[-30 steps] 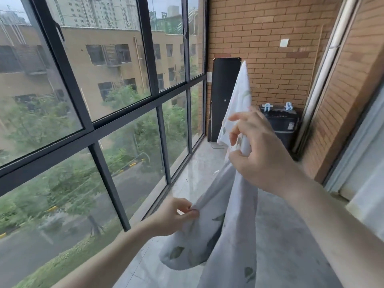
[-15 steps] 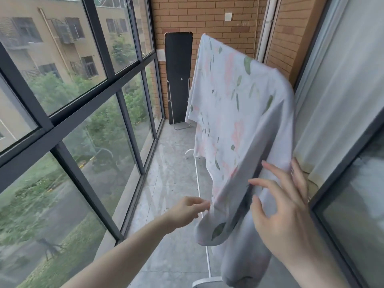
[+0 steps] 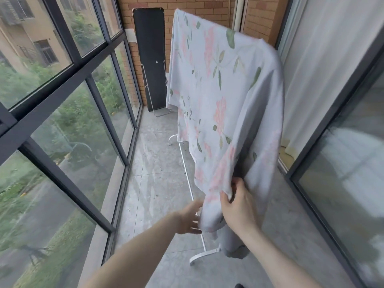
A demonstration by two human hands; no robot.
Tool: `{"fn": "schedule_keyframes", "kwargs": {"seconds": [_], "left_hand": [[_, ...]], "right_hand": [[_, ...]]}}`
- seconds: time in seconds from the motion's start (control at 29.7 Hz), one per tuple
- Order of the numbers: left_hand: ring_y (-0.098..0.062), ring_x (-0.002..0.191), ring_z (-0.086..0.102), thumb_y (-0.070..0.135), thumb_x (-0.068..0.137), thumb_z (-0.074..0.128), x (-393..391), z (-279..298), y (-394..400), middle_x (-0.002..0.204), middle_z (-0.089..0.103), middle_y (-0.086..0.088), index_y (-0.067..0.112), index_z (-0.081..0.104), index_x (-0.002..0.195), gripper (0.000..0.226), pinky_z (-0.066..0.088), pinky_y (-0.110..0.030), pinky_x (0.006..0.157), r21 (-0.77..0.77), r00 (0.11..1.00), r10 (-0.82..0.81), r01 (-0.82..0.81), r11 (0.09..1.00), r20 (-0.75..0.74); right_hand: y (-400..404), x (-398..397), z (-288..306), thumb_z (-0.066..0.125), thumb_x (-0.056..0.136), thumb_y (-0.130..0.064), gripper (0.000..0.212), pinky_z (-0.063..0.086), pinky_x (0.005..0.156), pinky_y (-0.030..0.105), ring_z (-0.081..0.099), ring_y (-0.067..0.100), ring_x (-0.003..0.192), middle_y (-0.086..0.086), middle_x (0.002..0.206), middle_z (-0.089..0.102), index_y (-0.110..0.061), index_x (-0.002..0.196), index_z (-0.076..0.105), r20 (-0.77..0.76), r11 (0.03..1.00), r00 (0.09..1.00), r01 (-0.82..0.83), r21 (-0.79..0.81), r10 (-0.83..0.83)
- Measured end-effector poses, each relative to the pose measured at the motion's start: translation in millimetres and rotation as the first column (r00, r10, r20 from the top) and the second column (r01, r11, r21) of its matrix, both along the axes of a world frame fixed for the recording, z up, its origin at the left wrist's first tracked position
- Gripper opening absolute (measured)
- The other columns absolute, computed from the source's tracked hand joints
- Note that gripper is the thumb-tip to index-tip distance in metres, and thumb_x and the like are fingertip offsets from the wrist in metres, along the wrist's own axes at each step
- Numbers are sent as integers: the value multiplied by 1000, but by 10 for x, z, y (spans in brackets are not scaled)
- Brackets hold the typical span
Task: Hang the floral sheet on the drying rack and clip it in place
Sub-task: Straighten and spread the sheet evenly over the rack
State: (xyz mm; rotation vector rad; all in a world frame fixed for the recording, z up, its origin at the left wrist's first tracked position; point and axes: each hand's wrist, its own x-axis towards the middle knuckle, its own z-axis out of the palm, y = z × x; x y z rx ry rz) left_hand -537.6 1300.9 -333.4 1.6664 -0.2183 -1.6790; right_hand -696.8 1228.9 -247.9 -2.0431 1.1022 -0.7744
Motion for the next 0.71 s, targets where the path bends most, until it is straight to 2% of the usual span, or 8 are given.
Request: {"fn": "schedule_keyframes", "kwargs": {"seconds": [0.1,0.17,0.27,0.34,0.47,0.54,0.61,0.71], "left_hand": [[-18,85,61,30,75,76,-19,-92,17,99,64,-4,15,63,116,46,53,-28,82,-105,963,262,-256,961,57],[-16,82,61,21,89,78,41,-153,49,107,63,-6,15,54,128,46,56,-29,78,-129,897,432,-419,899,96],[-16,74,61,20,94,75,85,-197,148,103,60,-6,13,52,130,43,56,-30,74,-111,864,503,-496,861,39],[-14,67,57,19,96,72,96,-212,200,96,61,-5,13,57,129,36,55,-28,67,-122,886,461,-454,883,44],[-12,63,60,25,93,72,44,-261,180,86,65,-5,15,72,114,23,55,-27,61,-178,923,244,-197,964,297],[-11,63,62,31,89,75,22,-290,116,80,68,-2,18,75,102,18,55,-26,58,-176,855,185,-112,978,484],[-9,61,61,32,86,73,22,-330,36,73,67,5,20,76,93,14,51,-25,56,-156,721,126,-26,987,681],[-9,59,58,33,84,73,30,-395,-29,73,67,2,18,74,88,16,47,-26,54,-129,621,90,18,992,778]], "right_hand": [[-63,2,-133,63,96,-15,30,48,84,31,65,37,115,18,120,73,-4,124,65,-61,998,997,55,20,-54],[-90,-7,-196,61,99,-14,33,49,88,34,63,38,118,21,125,70,-1,129,63,-71,996,994,84,21,-83],[-156,-19,-278,61,99,-13,35,49,91,38,62,40,120,22,127,69,1,132,61,-76,994,992,104,12,-103],[-176,-1,-312,63,98,-14,35,49,92,39,61,42,120,23,127,69,1,130,62,-83,992,989,122,24,-119],[-104,-12,-449,72,93,-19,23,49,81,39,67,43,107,23,107,74,-1,107,66,-82,979,986,155,132,-145],[-44,-39,-532,76,91,-25,25,45,75,36,69,40,103,21,99,75,-5,94,61,-58,949,981,195,248,-186],[22,-73,-591,78,90,-32,33,40,77,30,68,33,107,16,106,73,-7,100,58,-51,891,972,229,391,-228],[82,-65,-638,76,92,-34,29,50,66,28,67,21,91,6,105,73,-10,102,63,49,690,959,166,705,-280]]}}
